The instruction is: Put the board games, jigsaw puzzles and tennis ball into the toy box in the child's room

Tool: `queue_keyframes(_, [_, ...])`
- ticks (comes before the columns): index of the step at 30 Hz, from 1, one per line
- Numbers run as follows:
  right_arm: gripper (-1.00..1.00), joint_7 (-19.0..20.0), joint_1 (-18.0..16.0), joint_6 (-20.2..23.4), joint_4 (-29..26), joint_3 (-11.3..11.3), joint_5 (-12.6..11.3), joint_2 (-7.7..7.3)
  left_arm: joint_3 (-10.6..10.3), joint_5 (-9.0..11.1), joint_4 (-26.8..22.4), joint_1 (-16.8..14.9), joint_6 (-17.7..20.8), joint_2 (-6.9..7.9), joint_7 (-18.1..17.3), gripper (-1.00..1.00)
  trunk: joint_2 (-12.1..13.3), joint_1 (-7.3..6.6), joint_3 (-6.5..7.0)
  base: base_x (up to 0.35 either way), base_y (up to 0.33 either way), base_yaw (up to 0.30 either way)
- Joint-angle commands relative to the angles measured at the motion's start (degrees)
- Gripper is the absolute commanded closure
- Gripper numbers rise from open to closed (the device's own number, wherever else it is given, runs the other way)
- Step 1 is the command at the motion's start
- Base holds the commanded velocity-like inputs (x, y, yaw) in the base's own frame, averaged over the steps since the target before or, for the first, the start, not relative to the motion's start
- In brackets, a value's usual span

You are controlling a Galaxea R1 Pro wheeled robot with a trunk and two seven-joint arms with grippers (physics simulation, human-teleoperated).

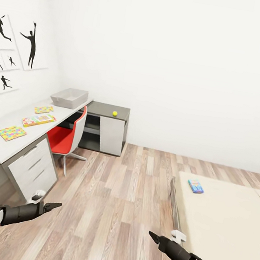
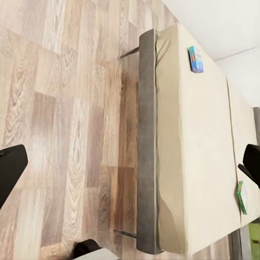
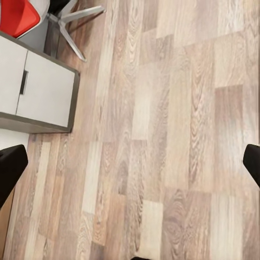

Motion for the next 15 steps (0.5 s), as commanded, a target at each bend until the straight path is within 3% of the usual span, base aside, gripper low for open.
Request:
queue_keyframes(1, [-1.0,0.1,-0.1,0.5,0.0,-0.1,-0.4,0.01,0.1,0.2,0.0,0.0,0.4,0.0,-0.1,-1.0,-0.1,0.03,-0.05,-0.059,-0.02,-0.161])
queue_keyframes(7, [-1.0,0.1,0.0,0.5,0.0,-0.1,-0.4,0.01,0.1,0.2,0.0,0.0,0.4,0.0,-0.1,-1.0,-0.1,0.03,0.3,-0.133,-0.091,-0.143])
queue_keyframes(15, [-1.0,0.1,0.0,0.5,0.0,-0.1,-0.5,0.01,0.1,0.2,0.0,0.0,0.4,-0.01,-0.1,-1.0,-0.1,0.03,0.41,-0.051,-0.042,-0.035])
